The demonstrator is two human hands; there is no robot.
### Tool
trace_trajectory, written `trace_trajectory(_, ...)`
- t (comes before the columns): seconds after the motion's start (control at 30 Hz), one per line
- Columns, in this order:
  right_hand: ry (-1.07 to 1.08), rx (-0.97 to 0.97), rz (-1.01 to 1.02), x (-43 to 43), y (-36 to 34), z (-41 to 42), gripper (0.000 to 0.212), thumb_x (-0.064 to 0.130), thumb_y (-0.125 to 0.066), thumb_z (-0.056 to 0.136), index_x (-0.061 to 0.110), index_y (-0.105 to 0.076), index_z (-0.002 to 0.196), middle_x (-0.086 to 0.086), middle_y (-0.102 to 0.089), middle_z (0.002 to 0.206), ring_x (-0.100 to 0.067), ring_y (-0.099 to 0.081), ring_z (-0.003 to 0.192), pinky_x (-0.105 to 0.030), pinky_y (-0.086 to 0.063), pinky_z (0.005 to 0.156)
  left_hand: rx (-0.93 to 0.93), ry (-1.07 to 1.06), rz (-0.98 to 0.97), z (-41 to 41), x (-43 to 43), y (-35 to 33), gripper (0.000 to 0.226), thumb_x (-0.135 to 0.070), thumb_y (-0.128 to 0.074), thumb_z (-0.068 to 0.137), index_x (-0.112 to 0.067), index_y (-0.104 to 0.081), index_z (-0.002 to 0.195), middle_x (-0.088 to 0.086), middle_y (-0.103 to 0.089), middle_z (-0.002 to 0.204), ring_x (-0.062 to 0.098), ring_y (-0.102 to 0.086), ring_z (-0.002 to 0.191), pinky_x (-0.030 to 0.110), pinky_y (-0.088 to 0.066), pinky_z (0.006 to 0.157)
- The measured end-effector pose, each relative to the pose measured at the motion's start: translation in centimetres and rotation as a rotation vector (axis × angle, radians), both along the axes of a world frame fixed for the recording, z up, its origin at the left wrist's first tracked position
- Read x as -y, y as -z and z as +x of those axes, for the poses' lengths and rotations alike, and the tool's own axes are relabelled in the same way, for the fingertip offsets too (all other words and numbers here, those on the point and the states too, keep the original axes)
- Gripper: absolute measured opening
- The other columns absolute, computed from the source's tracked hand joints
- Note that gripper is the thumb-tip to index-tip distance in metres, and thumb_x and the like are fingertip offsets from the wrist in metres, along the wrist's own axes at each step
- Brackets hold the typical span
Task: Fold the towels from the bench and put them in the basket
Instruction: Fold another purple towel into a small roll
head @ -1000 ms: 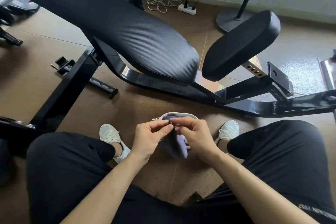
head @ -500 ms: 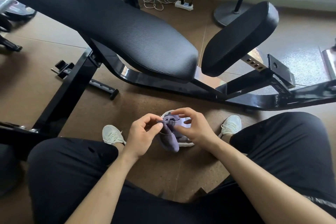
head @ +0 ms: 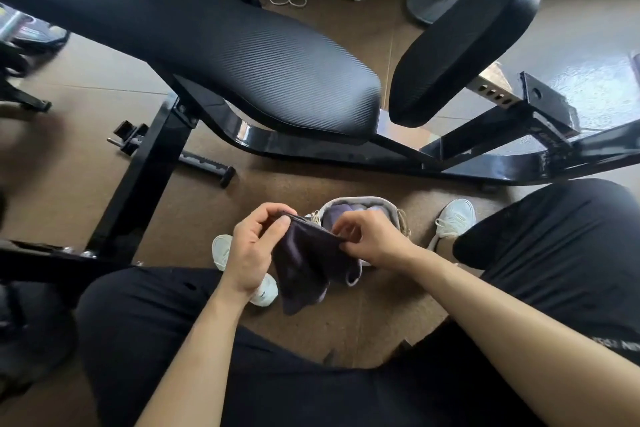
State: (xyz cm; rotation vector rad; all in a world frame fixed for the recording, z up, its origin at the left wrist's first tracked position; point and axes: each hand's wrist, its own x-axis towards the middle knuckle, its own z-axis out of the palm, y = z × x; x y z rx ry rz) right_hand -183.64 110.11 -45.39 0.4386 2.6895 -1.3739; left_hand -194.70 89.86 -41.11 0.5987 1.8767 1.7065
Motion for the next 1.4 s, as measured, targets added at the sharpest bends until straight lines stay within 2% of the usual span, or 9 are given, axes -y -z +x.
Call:
trace_trajectory(0.2, -0.080, 0.123, 0.118, -0.9, 0.9, 0.6, 0.012, 0.013, -0.074, 0.081, 0.014, -0.077, 0.092, 0.006, -0.071, 0.079, -0.014, -0.064, 0.080, -0.021, -0.045, 0.071, -0.074, -0.154, -0.022, -1.7, 1.4, 0.1, 0.018, -0.010, -0.056, 0.101, -0.022, -0.070, 0.100, -0.007, -0.072, 0.091, 0.012, -0.067, 0.090, 0.023, -0.053, 0.080)
trace_trajectory(0.37, -0.054, 0.160, 0.378, -2.8, 1.2, 1.3, 0.009, 0.031, -0.071, 0.088, 0.032, -0.074, 0.097, 0.007, -0.072, 0.097, -0.018, -0.050, 0.105, -0.039, -0.037, 0.094, -0.119, -0.378, -0.106, -4.2, 3.1, 1.3, 0.022, -0.015, -0.057, 0.102, -0.030, -0.071, 0.099, -0.007, -0.071, 0.097, 0.013, -0.066, 0.098, 0.029, -0.053, 0.088)
trace_trajectory(0.57, 0.131, 0.028, 0.599, -4.4, 0.8, 1.8, 0.007, 0.025, -0.069, 0.092, 0.028, -0.076, 0.093, 0.006, -0.073, 0.089, -0.018, -0.054, 0.091, -0.035, -0.043, 0.081, -0.173, -0.517, -0.202, -4.6, 3.3, 2.2, 0.023, -0.015, -0.060, 0.101, -0.035, -0.069, 0.095, -0.011, -0.069, 0.095, 0.003, -0.063, 0.087, 0.017, -0.050, 0.078)
trace_trajectory(0.83, 0.298, -0.152, 0.405, -5.3, 0.1, 1.6, 0.012, 0.014, -0.082, 0.081, 0.017, -0.070, 0.078, -0.001, -0.063, 0.117, -0.014, -0.061, 0.093, -0.033, -0.057, 0.075, -0.101, -0.553, -0.277, -5.1, 3.5, 3.1, 0.024, -0.012, -0.063, 0.099, -0.033, -0.071, 0.094, -0.002, -0.073, 0.098, 0.011, -0.068, 0.093, 0.025, -0.054, 0.083)
trace_trajectory(0.97, 0.351, -0.098, 0.255, -6.5, -0.8, 1.6, 0.016, 0.010, -0.080, 0.081, 0.019, -0.067, 0.085, 0.003, -0.070, 0.084, -0.016, -0.066, 0.078, -0.042, -0.060, 0.075, -0.111, -0.505, -0.300, -5.3, 3.5, 3.0, 0.024, -0.010, -0.065, 0.097, -0.032, -0.073, 0.093, -0.002, -0.075, 0.096, 0.012, -0.070, 0.094, 0.026, -0.055, 0.084)
trace_trajectory(1.1, 0.409, -0.244, 0.230, -7.3, -1.9, 1.5, 0.034, 0.002, -0.079, 0.081, 0.015, -0.071, 0.111, -0.001, -0.070, 0.092, -0.018, -0.067, 0.083, -0.035, -0.057, 0.080, -0.259, -0.518, -0.257, -4.5, 2.8, 1.9, 0.019, -0.008, -0.064, 0.097, -0.025, -0.073, 0.100, -0.007, -0.073, 0.101, 0.007, -0.069, 0.097, 0.016, -0.053, 0.085)
trace_trajectory(1.2, 0.421, -0.437, 0.350, -7.5, -2.1, 1.7, 0.015, 0.001, -0.078, 0.081, 0.009, -0.079, 0.095, -0.004, -0.074, 0.091, -0.017, -0.067, 0.084, -0.032, -0.056, 0.079, -0.364, -0.521, -0.261, -4.2, 2.8, 1.8, 0.016, -0.008, -0.064, 0.097, -0.022, -0.070, 0.103, -0.009, -0.072, 0.104, 0.004, -0.068, 0.097, 0.015, -0.053, 0.085)
trace_trajectory(1.33, 0.266, 0.091, 0.296, -8.5, -0.9, 2.2, 0.011, 0.014, -0.076, 0.086, 0.023, -0.079, 0.091, 0.004, -0.075, 0.090, -0.015, -0.069, 0.086, -0.039, -0.059, 0.084, -0.192, -0.371, -0.494, -4.7, 3.2, 4.0, 0.023, -0.012, -0.069, 0.095, -0.035, -0.068, 0.091, -0.005, -0.074, 0.094, 0.014, -0.072, 0.093, 0.033, -0.059, 0.086)
trace_trajectory(1.4, 0.339, 0.090, 0.272, -8.7, -0.8, 2.0, 0.011, 0.013, -0.076, 0.086, 0.023, -0.078, 0.092, 0.004, -0.074, 0.090, -0.016, -0.068, 0.087, -0.039, -0.060, 0.084, -0.183, -0.411, -0.492, -4.7, 2.9, 4.2, 0.019, -0.015, -0.069, 0.095, -0.034, -0.069, 0.092, -0.003, -0.075, 0.094, 0.016, -0.072, 0.093, 0.034, -0.060, 0.083)
